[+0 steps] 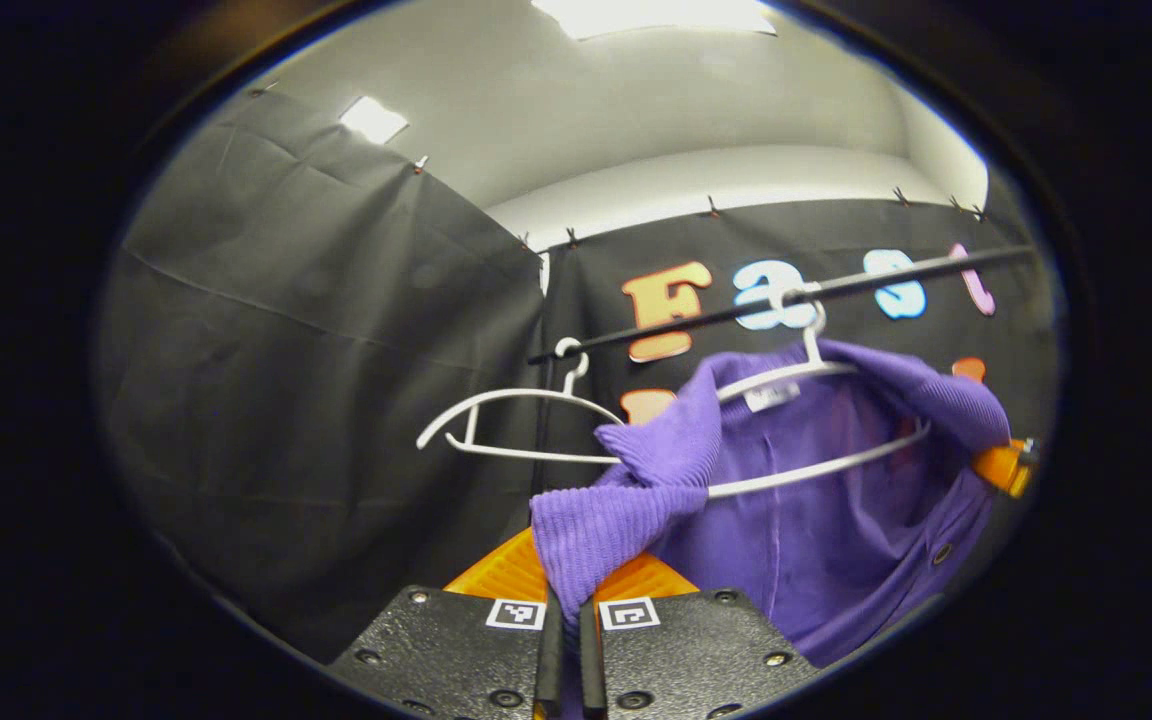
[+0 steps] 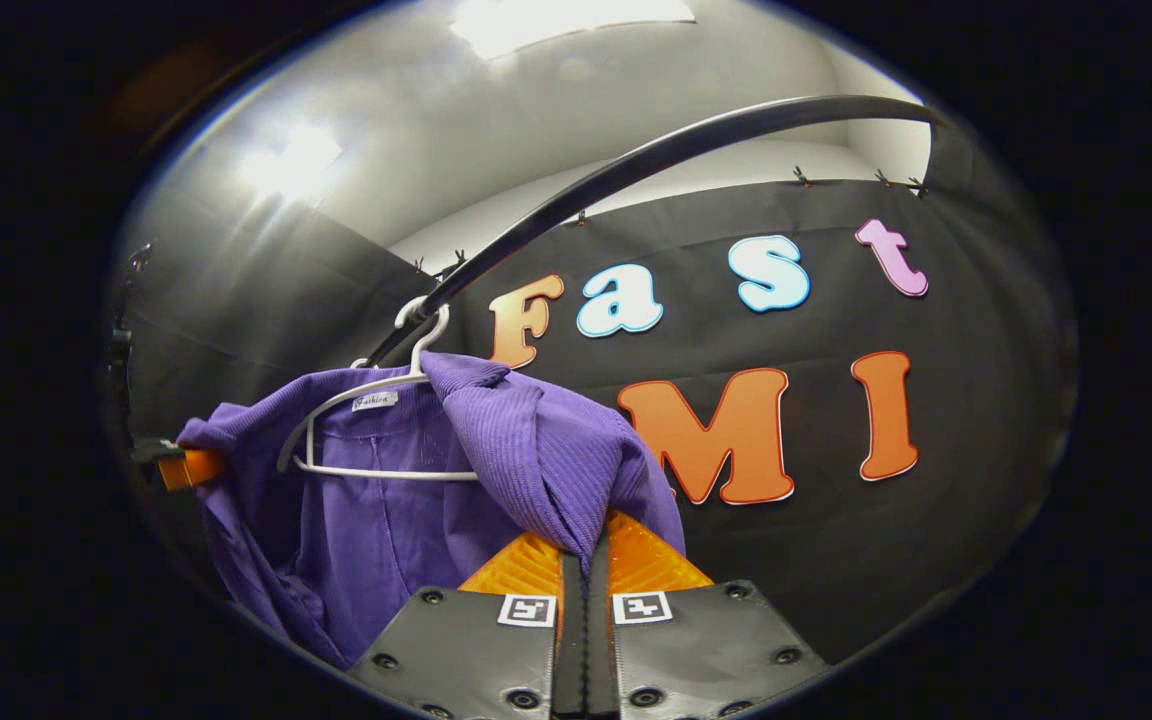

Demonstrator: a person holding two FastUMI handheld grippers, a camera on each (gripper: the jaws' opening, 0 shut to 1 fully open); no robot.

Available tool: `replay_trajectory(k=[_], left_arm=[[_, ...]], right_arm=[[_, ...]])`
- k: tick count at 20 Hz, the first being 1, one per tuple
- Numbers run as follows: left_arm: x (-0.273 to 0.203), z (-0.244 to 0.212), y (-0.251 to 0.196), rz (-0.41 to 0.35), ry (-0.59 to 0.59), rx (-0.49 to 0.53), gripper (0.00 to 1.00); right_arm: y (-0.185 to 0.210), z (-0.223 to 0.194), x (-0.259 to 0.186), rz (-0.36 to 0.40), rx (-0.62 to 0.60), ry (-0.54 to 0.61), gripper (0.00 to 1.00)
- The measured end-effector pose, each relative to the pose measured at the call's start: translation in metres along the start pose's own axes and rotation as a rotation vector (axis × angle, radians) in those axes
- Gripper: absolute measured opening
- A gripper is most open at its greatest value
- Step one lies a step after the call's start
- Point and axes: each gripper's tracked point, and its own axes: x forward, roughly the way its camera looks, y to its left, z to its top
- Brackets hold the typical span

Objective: Grasp the clothes on the hanger with both hands and then place them into the laundry hamper below.

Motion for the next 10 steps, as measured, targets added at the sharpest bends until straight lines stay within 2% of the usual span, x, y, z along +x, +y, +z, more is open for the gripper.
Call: replay_trajectory(k=[1,2,5,10], left_arm=[[0.009,0.011,0.016,0.031,-0.022,-0.007,0.04],[0.019,0.018,0.031,0.061,-0.034,-0.01,0.07],[0.047,0.018,0.053,0.089,-0.023,-0.045,0.04],[0.087,-0.057,0.054,0.079,0.126,-0.033,0.1]], right_arm=[[0.0,-0.001,-0.003,-0.004,0.005,0.001,0.07],[0.002,-0.001,-0.003,-0.002,0.016,0.005,0.07],[0.0,-0.003,-0.002,-0.005,0.027,0.009,0.07],[0.004,0.008,-0.005,-0.006,0.004,-0.02,0.07]])
